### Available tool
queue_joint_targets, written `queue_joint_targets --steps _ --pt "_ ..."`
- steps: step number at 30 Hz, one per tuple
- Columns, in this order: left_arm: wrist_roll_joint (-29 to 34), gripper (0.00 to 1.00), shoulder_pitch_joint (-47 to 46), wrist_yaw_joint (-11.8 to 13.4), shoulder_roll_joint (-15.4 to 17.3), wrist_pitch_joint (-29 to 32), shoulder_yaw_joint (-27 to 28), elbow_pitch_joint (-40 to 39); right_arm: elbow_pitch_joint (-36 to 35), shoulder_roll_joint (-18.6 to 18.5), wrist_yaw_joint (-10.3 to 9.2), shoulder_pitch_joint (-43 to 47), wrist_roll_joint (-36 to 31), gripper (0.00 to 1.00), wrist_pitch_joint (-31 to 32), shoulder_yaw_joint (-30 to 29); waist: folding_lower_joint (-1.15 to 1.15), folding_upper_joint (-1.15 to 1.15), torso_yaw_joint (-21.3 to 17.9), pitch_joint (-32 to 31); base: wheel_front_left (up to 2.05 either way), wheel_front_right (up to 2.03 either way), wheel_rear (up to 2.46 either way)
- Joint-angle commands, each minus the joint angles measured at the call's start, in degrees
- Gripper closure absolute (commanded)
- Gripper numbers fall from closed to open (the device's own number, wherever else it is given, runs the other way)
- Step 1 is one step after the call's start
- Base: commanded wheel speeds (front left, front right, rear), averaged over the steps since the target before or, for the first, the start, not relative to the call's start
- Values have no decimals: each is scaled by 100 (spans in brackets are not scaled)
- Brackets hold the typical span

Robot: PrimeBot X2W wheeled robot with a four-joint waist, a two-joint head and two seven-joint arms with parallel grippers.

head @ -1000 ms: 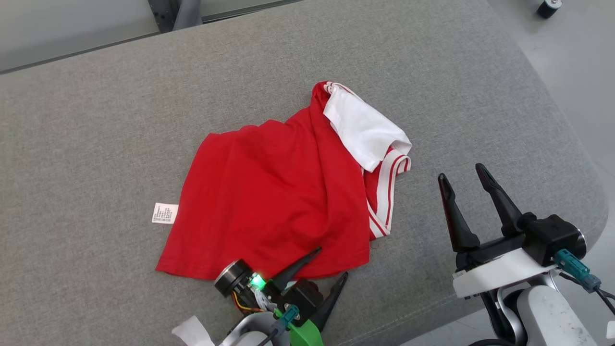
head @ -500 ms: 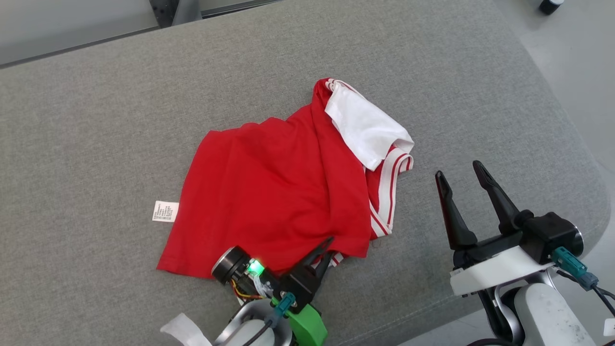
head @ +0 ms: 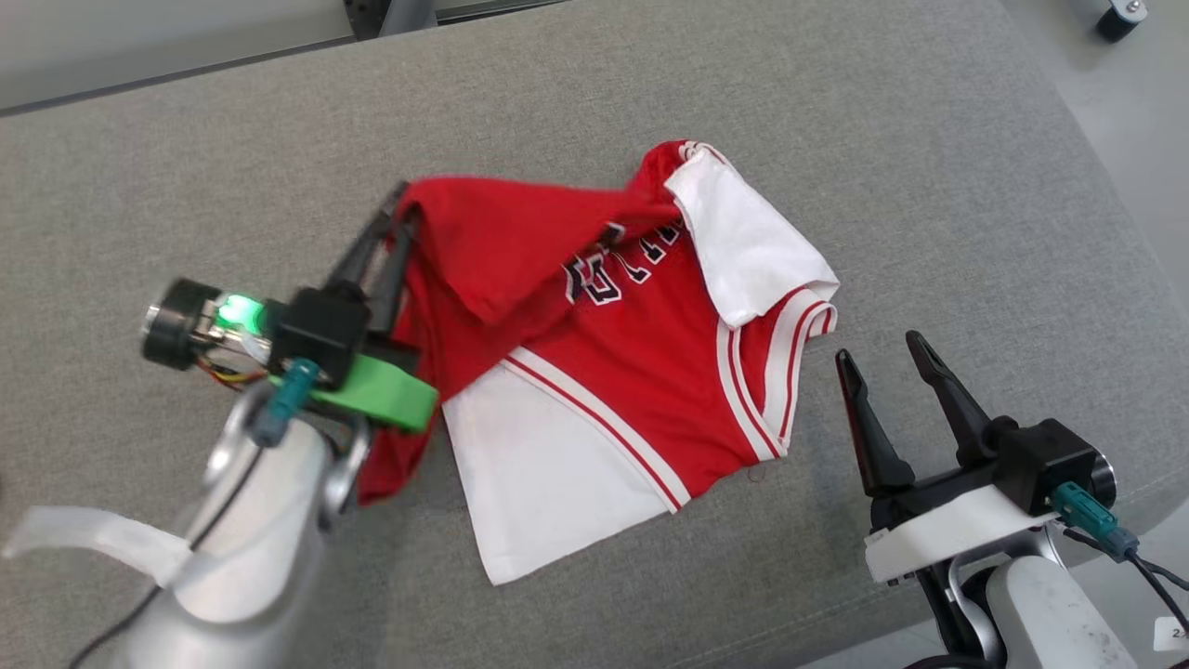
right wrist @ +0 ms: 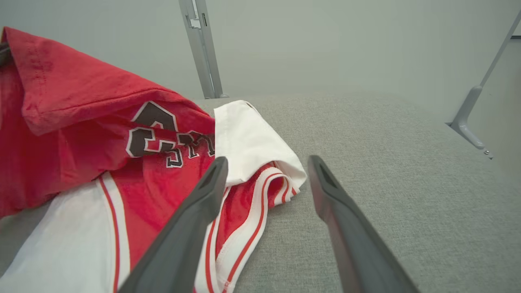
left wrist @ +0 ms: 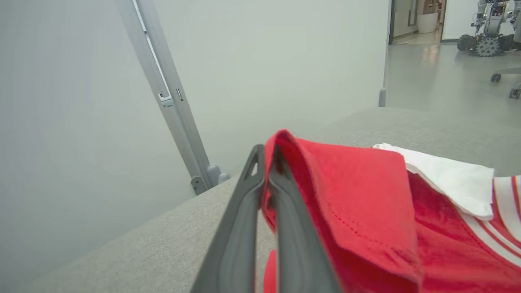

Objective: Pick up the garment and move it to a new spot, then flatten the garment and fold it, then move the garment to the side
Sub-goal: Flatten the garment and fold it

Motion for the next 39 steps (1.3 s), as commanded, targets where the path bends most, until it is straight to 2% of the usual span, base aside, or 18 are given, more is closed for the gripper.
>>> queue_joint_targets --steps 1,5,10,11,12,13,16,21,25,30,34,35,39 --pt "-29 100 -222 14 143 2 151 149 6 -13 -10 -60 28 0 0 35 0 0 -24 89 0 0 0" --pt "-59 100 -914 -69 609 1 627 881 40 -3 -10 -195 86 0 -1 134 0 0 -124 289 0 0 0" --pt "34 100 -1771 -192 1123 0 856 1840 95 49 -10 -309 135 0 -1 245 0 0 -291 516 0 0 0" --pt "51 89 -1931 -224 1224 0 881 1996 91 68 -10 -335 129 0 -1 263 0 0 -312 560 0 0 0" --pt "58 53 -2051 -195 1306 0 935 2183 91 87 -10 -362 131 0 -1 278 0 0 -332 596 0 0 0" --pt "16 0 -2141 -165 1354 2 1000 2383 100 93 -10 -388 138 0 -1 293 0 0 -346 620 0 0 0" --pt "-111 0 -2337 13 1357 2 1205 2721 127 110 -10 -393 139 0 -1 297 0 0 -343 642 0 0 0" --pt "-266 0 -2032 235 1269 1 1522 2544 146 109 -10 -429 159 0 -1 274 0 0 -176 569 0 0 0" --pt "-363 0 -1506 237 1095 2 1680 2110 166 78 -10 -363 158 0 0 288 0 0 49 428 0 0 0" --pt "-469 0 -439 261 636 2 1933 1436 258 53 -10 -246 189 0 -1 349 0 0 319 146 0 0 0" --pt "-429 0 415 134 227 0 2040 945 324 31 -10 -177 187 0 0 412 0 0 475 -118 0 0 0" --pt "-429 0 415 134 227 0 2040 945 324 31 -10 -177 187 0 0 412 0 0 475 -118 0 0 0" --pt "-286 0 1241 20 -134 3 2078 539 399 19 -10 -31 176 0 -1 478 0 0 601 -420 0 0 0"
